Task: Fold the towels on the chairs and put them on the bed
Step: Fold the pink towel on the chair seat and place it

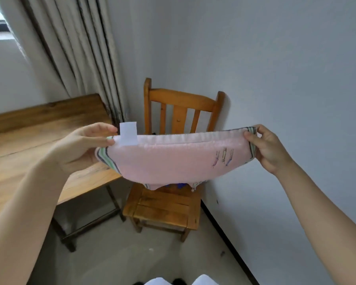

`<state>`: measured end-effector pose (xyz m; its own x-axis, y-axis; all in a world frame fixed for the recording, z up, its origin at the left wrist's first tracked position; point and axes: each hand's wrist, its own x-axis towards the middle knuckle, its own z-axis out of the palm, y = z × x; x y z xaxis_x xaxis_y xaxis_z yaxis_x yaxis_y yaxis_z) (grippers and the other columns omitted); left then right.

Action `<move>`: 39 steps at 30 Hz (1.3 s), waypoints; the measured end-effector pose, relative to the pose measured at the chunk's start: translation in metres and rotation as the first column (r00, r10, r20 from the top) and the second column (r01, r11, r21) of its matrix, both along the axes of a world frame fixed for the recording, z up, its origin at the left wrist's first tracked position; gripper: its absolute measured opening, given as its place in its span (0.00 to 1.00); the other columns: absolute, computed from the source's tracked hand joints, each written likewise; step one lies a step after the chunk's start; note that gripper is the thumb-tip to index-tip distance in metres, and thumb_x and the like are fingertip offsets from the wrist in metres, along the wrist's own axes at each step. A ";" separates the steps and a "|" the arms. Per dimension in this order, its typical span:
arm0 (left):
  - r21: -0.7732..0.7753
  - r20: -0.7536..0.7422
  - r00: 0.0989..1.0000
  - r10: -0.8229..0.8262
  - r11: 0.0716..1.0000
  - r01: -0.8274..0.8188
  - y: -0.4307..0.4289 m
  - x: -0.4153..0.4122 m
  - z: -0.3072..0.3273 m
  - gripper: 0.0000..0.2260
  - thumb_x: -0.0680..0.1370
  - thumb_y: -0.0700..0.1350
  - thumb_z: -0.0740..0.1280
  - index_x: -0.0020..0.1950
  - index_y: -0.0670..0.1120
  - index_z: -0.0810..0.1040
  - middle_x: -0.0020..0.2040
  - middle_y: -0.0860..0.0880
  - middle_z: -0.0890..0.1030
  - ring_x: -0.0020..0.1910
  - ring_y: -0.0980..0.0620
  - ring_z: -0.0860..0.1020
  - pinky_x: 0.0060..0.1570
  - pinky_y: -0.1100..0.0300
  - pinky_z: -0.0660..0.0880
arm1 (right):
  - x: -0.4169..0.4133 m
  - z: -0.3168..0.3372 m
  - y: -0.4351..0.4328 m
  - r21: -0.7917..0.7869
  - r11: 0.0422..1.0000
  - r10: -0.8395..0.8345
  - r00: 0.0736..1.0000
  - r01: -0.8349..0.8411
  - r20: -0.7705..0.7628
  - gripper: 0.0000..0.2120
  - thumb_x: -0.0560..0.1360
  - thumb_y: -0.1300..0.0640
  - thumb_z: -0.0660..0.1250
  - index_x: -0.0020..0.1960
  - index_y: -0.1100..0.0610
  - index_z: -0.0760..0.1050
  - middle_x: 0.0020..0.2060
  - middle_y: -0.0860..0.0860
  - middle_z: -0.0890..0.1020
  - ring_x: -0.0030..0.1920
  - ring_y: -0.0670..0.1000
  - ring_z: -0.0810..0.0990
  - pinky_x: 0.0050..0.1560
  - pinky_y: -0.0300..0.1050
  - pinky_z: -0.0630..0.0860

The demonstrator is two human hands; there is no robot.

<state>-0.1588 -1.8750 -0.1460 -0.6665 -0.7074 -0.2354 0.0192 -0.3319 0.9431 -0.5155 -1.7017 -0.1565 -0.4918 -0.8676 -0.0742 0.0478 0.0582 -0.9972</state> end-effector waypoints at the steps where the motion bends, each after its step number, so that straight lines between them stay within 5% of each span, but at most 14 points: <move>1: 0.053 0.009 1.000 0.011 0.999 -0.012 0.011 0.004 -0.014 0.28 0.40 0.44 0.84 0.37 0.46 0.82 0.37 0.43 0.83 0.30 0.49 0.82 0.27 0.59 0.79 | 0.003 -0.011 0.006 0.027 1.000 -0.008 1.000 0.008 0.017 0.09 0.70 0.53 0.71 0.38 0.54 0.71 0.29 0.44 0.81 0.30 0.42 0.80 0.31 0.37 0.76; 4: 0.200 0.054 0.997 0.060 0.977 -0.070 0.037 0.015 -0.065 0.27 0.43 0.40 0.84 0.39 0.44 0.81 0.39 0.40 0.82 0.30 0.47 0.81 0.26 0.59 0.79 | 0.010 -0.059 0.024 0.174 0.984 -0.052 0.998 0.047 0.024 0.08 0.77 0.62 0.63 0.39 0.55 0.71 0.29 0.45 0.81 0.29 0.42 0.79 0.29 0.35 0.76; 7: 0.348 0.162 0.984 0.073 0.929 -0.126 0.059 0.020 -0.120 0.16 0.63 0.33 0.74 0.48 0.40 0.77 0.45 0.37 0.79 0.32 0.46 0.80 0.27 0.58 0.79 | 0.021 -0.116 0.045 0.314 0.948 -0.075 0.994 0.048 0.076 0.08 0.76 0.62 0.63 0.39 0.55 0.71 0.33 0.50 0.79 0.30 0.44 0.78 0.29 0.37 0.73; 11: 0.406 0.390 0.920 0.041 0.889 -0.212 0.078 0.018 -0.187 0.14 0.74 0.32 0.65 0.59 0.38 0.73 0.54 0.37 0.75 0.45 0.43 0.77 0.41 0.54 0.76 | 0.034 -0.178 0.064 0.474 0.879 -0.083 0.996 0.055 0.038 0.08 0.77 0.62 0.64 0.39 0.56 0.71 0.36 0.52 0.77 0.36 0.49 0.75 0.32 0.38 0.70; 16: 0.303 0.552 0.823 0.135 0.887 -0.349 0.081 -0.004 -0.238 0.09 0.73 0.33 0.68 0.52 0.41 0.76 0.53 0.38 0.77 0.51 0.42 0.78 0.49 0.53 0.75 | 0.032 -0.232 0.061 0.551 0.827 -0.155 0.987 0.111 0.035 0.07 0.76 0.61 0.64 0.39 0.57 0.71 0.39 0.55 0.78 0.39 0.52 0.75 0.37 0.43 0.70; 28: 0.129 0.610 0.669 0.425 0.779 -0.613 0.049 -0.048 -0.337 0.05 0.70 0.32 0.71 0.38 0.40 0.80 0.37 0.41 0.80 0.39 0.43 0.76 0.41 0.55 0.72 | -0.003 -0.331 -0.008 0.589 0.771 -0.206 0.970 0.243 -0.130 0.04 0.76 0.63 0.64 0.42 0.60 0.72 0.36 0.54 0.76 0.38 0.53 0.73 0.35 0.43 0.69; 39: 0.069 0.673 0.589 0.447 0.755 -0.652 -0.034 -0.073 -0.464 0.00 0.74 0.37 0.69 0.44 0.41 0.78 0.41 0.44 0.79 0.42 0.45 0.76 0.35 0.61 0.71 | -0.016 -0.470 -0.085 0.629 0.726 -0.062 0.937 0.279 -0.344 0.14 0.76 0.63 0.63 0.33 0.54 0.65 0.29 0.50 0.70 0.31 0.48 0.66 0.32 0.43 0.62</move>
<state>-0.2322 -1.9092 -0.6101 0.1807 -0.7194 -0.6707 -0.2229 -0.6942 0.6845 -0.5314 -1.7863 -0.6265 -0.7185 -0.5483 -0.4279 -0.1489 0.7223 -0.6754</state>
